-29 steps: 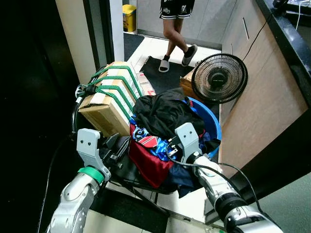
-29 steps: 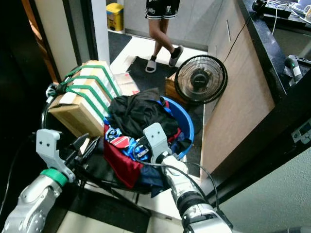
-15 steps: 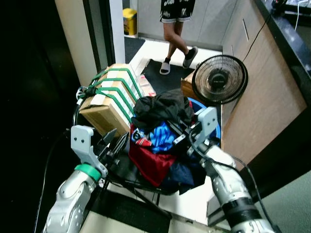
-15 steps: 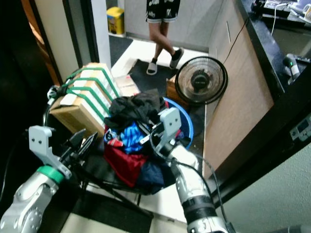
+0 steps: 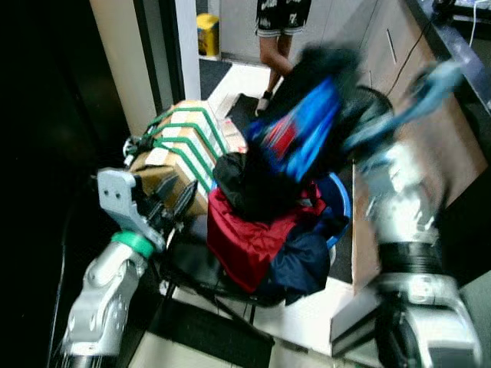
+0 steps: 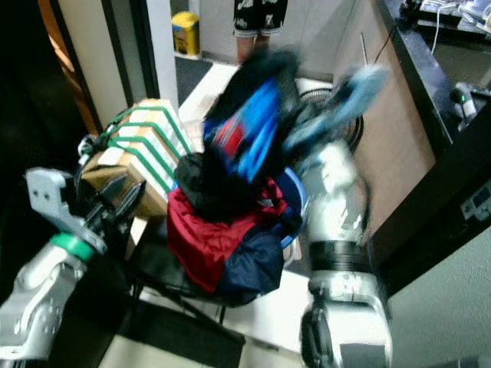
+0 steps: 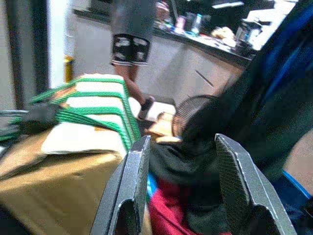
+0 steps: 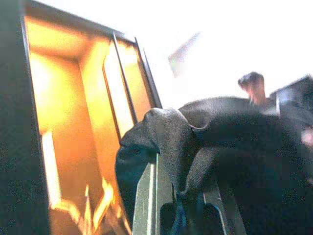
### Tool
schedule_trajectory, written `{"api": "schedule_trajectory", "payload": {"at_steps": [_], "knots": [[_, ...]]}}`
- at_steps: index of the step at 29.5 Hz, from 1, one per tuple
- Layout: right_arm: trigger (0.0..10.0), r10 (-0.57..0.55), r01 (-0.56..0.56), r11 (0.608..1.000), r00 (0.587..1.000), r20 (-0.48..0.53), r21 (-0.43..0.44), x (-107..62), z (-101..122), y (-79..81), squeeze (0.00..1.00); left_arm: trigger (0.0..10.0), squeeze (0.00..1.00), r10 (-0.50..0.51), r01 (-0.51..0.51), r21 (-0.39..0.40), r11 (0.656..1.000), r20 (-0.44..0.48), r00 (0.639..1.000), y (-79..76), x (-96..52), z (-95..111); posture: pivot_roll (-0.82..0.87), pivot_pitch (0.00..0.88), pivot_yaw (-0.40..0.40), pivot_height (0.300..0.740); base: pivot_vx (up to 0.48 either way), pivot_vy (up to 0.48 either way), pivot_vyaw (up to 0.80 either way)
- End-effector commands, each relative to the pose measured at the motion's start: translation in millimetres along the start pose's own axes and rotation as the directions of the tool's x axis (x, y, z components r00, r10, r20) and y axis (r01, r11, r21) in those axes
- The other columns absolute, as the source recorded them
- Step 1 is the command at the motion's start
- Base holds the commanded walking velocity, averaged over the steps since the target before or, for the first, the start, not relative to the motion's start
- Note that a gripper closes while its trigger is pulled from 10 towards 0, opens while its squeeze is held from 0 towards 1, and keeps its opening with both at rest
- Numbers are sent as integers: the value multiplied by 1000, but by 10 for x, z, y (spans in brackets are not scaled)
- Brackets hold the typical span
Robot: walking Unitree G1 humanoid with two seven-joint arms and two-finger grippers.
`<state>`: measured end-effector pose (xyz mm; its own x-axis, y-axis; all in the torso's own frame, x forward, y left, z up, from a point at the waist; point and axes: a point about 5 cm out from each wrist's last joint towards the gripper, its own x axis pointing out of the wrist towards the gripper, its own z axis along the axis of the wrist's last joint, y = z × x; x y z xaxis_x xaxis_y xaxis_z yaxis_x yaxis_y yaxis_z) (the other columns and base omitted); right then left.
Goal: Clothes washing
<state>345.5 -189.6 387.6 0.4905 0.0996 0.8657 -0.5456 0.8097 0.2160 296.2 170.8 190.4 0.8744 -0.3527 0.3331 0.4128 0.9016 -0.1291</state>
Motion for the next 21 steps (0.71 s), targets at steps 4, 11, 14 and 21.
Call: {"api": "schedule_trajectory", "payload": {"at_steps": [4,11,14,21], "knots": [[0,-29,30,1000,994,-104,9,-177,-212,9,0,10000,0,10,-10,-12,1000,9,1000,-14,22,28,49,0,16,740,0,0,0],[10000,-161,146,987,915,-370,-68,-612,-707,27,0,10000,0,90,-89,-42,995,10,996,1,93,97,55,0,10,740,0,0,0],[10000,-178,165,984,894,-411,-67,-727,-802,36,0,10000,0,104,-104,-10,995,-30,994,-5,108,72,55,0,10,740,0,0,0],[10000,-65,159,979,835,-547,126,-1190,-1011,159,0,10000,0,53,-49,48,998,-88,995,-145,102,-10,52,0,-11,740,0,0,0]]}}
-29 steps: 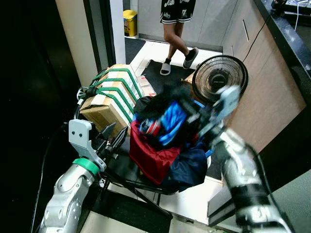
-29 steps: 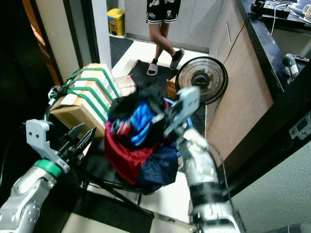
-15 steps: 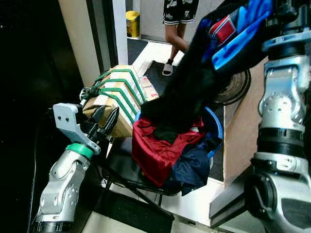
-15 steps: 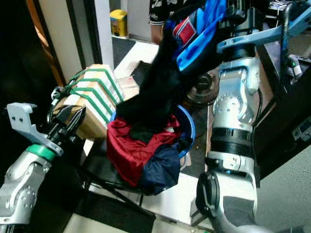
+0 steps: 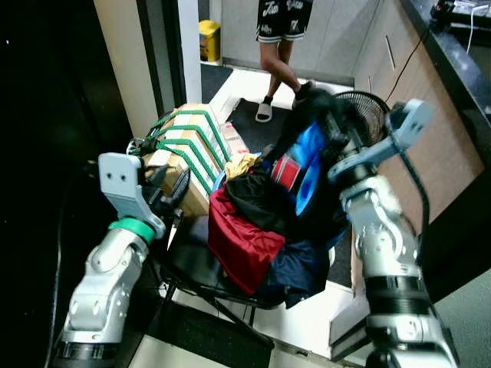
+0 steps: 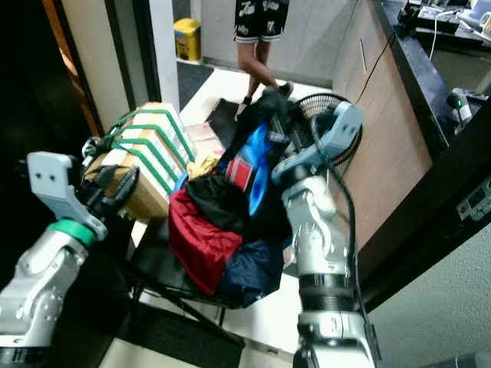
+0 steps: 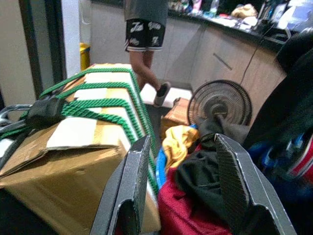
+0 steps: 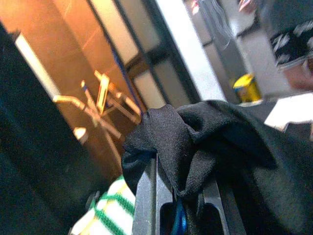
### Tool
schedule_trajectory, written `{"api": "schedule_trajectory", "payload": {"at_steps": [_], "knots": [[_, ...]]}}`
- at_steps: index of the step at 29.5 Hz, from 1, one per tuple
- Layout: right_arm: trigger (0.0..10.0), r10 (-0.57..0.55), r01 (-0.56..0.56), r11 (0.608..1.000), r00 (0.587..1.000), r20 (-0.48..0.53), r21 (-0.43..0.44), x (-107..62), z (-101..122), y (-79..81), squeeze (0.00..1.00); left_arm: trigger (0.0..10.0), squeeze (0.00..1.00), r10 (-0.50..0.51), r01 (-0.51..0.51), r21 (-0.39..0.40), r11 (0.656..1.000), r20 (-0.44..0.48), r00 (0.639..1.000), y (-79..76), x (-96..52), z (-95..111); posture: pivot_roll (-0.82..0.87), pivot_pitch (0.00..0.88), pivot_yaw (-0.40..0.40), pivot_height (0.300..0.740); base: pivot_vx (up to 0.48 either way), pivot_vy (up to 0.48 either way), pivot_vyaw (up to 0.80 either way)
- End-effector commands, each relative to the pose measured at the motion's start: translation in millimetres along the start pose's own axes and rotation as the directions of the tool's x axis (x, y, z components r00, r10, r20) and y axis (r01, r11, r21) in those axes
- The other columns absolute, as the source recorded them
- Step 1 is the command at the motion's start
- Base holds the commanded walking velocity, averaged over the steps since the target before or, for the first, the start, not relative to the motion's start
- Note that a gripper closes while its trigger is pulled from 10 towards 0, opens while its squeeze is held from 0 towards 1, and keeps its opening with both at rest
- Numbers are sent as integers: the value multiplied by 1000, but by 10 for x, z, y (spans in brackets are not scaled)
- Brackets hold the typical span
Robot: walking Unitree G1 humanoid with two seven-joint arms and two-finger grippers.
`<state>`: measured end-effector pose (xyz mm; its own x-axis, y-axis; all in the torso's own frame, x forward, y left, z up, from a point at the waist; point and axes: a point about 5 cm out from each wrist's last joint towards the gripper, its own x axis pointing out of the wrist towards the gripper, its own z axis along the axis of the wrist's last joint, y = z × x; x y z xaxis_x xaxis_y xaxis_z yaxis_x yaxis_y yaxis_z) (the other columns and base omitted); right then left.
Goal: Clothes washing
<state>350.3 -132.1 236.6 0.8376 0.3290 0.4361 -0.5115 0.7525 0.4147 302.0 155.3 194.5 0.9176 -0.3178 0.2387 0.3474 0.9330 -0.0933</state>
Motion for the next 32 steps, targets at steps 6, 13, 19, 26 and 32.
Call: {"api": "schedule_trajectory", "payload": {"at_steps": [6,13,19,26,32], "knots": [[10000,-24,27,998,998,-58,52,-194,-210,-17,0,10000,0,-98,99,-46,994,13,995,-163,-76,21,46,0,-4,740,0,0,-479],[10000,-36,45,992,996,-76,114,-334,-302,-29,0,10000,0,-124,124,-41,992,-12,992,-187,-101,-5,36,0,20,740,0,0,-798],[10000,-51,61,989,996,-75,135,-383,-312,-48,0,10000,0,-144,143,-33,989,-15,989,-206,-73,12,39,0,23,740,0,0,-783],[10000,-44,54,985,997,-59,167,-427,-299,-59,0,10000,0,-172,171,-32,985,-34,985,-226,-86,-3,37,0,32,740,0,0,-781],[10000,-49,56,986,998,-50,159,-406,-259,-96,0,10000,0,-166,165,-37,986,-32,986,-218,-91,4,37,0,33,740,0,0,-781]]}}
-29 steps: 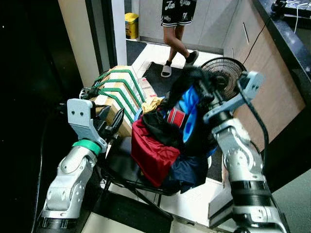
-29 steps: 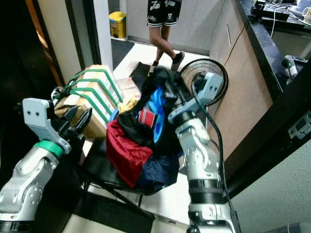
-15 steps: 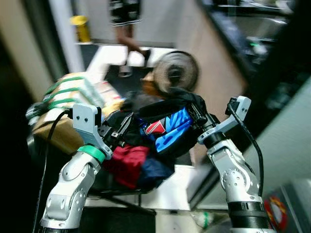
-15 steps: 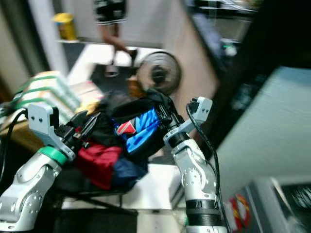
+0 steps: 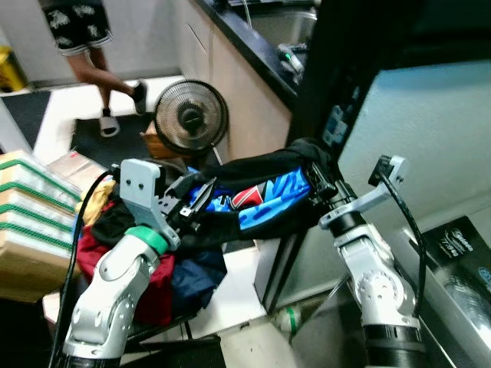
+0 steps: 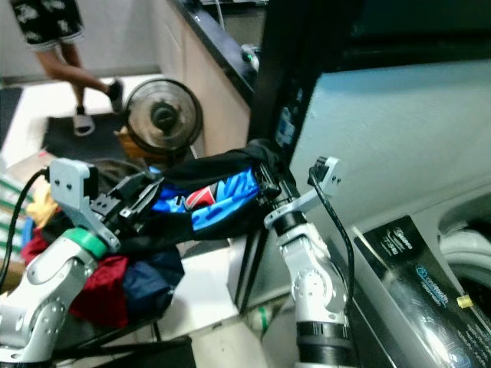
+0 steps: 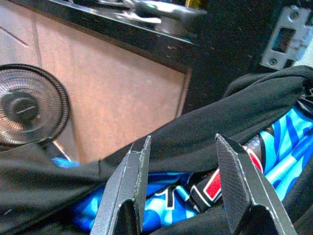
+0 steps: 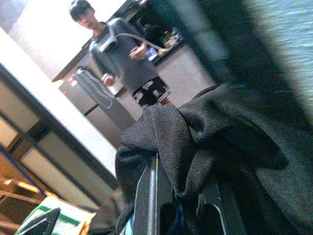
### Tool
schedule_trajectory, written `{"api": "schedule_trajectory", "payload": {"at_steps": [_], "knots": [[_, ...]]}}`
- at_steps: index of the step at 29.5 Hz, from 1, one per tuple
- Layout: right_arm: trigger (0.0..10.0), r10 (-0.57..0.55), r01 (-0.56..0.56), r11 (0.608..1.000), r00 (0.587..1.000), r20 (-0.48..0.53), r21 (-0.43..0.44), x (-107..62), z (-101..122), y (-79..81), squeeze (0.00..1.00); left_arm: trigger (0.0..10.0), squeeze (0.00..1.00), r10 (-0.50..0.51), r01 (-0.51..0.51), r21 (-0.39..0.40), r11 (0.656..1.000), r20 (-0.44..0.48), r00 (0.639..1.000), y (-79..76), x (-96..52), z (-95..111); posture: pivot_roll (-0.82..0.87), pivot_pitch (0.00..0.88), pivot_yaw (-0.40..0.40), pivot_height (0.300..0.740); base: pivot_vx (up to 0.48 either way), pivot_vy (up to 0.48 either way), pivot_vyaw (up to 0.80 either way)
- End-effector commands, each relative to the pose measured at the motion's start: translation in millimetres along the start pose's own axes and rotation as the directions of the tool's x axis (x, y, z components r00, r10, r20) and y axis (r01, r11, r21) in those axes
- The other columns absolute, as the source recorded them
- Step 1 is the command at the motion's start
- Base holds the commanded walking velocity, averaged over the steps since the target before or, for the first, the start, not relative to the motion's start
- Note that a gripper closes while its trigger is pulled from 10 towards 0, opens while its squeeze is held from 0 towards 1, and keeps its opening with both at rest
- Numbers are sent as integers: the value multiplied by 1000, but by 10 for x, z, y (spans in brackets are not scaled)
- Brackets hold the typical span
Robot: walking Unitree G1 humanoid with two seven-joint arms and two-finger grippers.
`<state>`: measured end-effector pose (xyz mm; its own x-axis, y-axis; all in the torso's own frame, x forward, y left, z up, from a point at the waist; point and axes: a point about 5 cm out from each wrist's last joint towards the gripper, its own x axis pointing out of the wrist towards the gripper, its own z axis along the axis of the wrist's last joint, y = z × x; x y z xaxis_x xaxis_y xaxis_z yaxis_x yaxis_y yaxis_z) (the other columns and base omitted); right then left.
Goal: Clothes washing
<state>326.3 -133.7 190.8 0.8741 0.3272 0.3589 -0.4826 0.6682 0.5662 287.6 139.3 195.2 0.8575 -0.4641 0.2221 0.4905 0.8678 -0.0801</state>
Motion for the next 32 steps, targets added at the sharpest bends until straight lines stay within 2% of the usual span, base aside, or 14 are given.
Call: {"api": "schedule_trajectory", "payload": {"at_steps": [1,7,10,14,18,19,21,22,24,25,27,29,30,32], "knots": [[10000,4,-4,1000,1000,21,-9,17,75,-19,0,10000,0,-11,11,-11,1000,-5,1000,-23,-8,-9,37,0,32,740,0,0,-781],[10000,-4,4,1000,999,41,9,85,177,-122,0,10000,0,-19,19,-13,1000,-6,1000,-42,-13,-5,49,0,19,740,0,0,-779],[10000,177,-171,972,984,-24,164,38,134,-57,0,10000,0,-33,32,-25,999,-12,999,-67,-64,-18,53,0,15,740,0,0,-765],[10000,184,-175,977,981,-64,123,60,123,-46,0,10000,0,-37,37,-18,999,-26,999,-68,-84,-37,56,0,13,740,0,0,-763],[10000,217,-222,962,975,44,162,257,340,126,0,10000,0,-25,25,-20,999,-12,1000,-41,-75,3,56,0,8,740,0,0,-763],[10000,250,-267,945,962,113,188,381,491,263,0,10000,0,-23,22,-21,1000,-10,1000,-34,-68,10,58,0,9,740,0,0,-775],[10000,250,-267,945,962,113,188,381,491,263,0,10000,0,-23,22,-21,1000,-10,1000,-34,-68,10,58,0,9,740,0,0,-775],[10000,272,-300,932,950,157,201,473,604,369,0,10000,0,-22,22,-21,1000,-10,1000,-31,-64,11,58,0,9,740,0,0,-781],[10000,327,-379,914,900,287,146,783,1088,699,0,10000,0,-23,23,-24,999,-9,1000,-41,-53,13,59,0,12,740,0,0,-788],[10000,327,-379,914,900,287,146,783,1088,699,0,10000,0,-23,23,-24,999,-9,1000,-41,-53,13,59,0,12,740,0,0,-788],[10000,356,-428,899,836,418,92,1000,1664,977,0,10000,0,-22,22,-28,999,-9,1000,-33,-52,16,53,0,18,740,0,0,-794],[10000,377,-444,895,793,479,31,1092,2037,1177,0,10000,0,-18,18,-29,999,-10,1000,-16,-54,16,53,0,18,740,0,0,-400],[10000,377,-444,895,793,479,31,1092,2037,1177,0,10000,0,-18,18,-29,999,-10,1000,-16,-54,16,53,0,18,740,0,0,0],[10000,370,-409,912,774,514,-40,1153,2320,1357,0,10000,0,0,0,-26,1000,-3,1000,12,-49,30,52,0,13,740,0,0,0]]}}
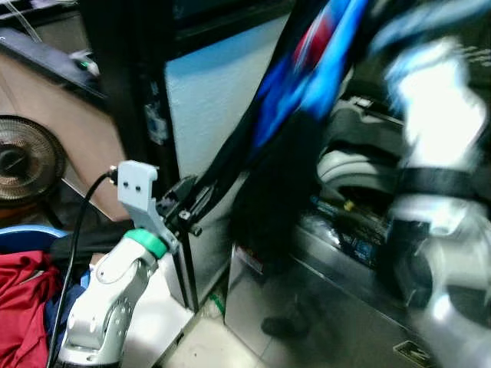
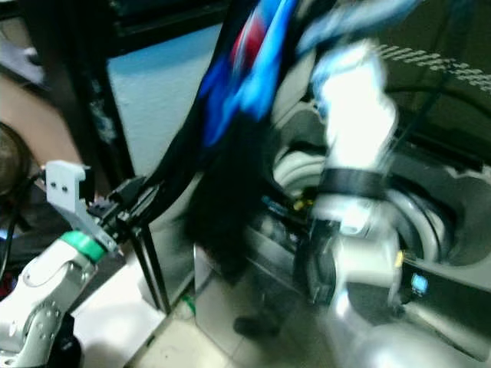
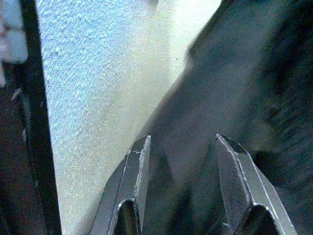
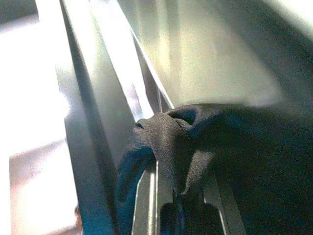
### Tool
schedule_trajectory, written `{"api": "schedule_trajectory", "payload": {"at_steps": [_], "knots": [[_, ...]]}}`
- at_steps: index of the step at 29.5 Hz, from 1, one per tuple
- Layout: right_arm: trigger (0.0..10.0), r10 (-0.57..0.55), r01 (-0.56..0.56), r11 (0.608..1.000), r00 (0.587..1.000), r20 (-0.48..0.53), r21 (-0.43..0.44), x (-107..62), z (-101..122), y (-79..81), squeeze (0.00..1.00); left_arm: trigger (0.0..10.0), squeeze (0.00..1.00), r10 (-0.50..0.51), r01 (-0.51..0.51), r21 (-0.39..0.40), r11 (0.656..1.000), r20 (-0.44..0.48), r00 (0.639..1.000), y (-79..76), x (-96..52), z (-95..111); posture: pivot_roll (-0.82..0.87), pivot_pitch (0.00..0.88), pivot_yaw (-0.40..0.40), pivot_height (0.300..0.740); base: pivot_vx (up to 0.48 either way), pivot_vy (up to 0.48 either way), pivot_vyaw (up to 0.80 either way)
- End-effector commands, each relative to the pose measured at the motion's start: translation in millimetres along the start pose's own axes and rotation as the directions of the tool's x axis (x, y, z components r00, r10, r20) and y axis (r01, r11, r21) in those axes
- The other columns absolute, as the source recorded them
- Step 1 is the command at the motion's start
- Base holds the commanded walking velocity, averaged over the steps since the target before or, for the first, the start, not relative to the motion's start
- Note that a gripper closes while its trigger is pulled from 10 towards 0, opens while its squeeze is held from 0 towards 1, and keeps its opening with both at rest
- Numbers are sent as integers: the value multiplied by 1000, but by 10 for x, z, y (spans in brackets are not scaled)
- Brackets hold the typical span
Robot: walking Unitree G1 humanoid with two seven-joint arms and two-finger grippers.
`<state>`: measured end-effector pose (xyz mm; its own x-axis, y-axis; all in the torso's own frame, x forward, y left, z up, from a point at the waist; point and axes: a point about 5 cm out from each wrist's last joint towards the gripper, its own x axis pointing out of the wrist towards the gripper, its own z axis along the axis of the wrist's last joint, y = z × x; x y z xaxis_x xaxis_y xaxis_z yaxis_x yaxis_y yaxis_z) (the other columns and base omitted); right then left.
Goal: Clothes washing
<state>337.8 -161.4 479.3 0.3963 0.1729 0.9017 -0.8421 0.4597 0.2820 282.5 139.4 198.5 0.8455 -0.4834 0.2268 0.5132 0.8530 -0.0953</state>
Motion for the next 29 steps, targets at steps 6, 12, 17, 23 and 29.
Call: {"api": "schedule_trajectory", "payload": {"at_steps": [6,12,17,23,29], "knots": [[10000,-205,195,966,978,-41,-171,146,-90,-139,0,10000,0,212,-213,28,977,26,977,270,6,47,44,0,13,740,0,0,-400],[10000,-240,160,947,930,-280,-280,-166,-736,-258,0,10000,0,300,-307,69,949,98,949,423,8,211,45,0,6,740,0,0,-800],[10000,-300,158,919,876,-379,-362,-406,-1033,-430,0,10000,0,353,-363,84,928,119,928,499,-22,279,57,0,-10,740,0,0,-800],[10000,-404,251,880,841,-358,-403,-524,-1025,-628,0,10000,0,376,-387,92,917,113,920,512,-90,272,78,0,-23,740,0,0,-800],[10000,-444,263,851,822,-358,-454,-608,-1035,-692,0,10000,0,356,-366,110,924,99,929,487,-82,243,84,0,-28,740,0,0,-800]]}}
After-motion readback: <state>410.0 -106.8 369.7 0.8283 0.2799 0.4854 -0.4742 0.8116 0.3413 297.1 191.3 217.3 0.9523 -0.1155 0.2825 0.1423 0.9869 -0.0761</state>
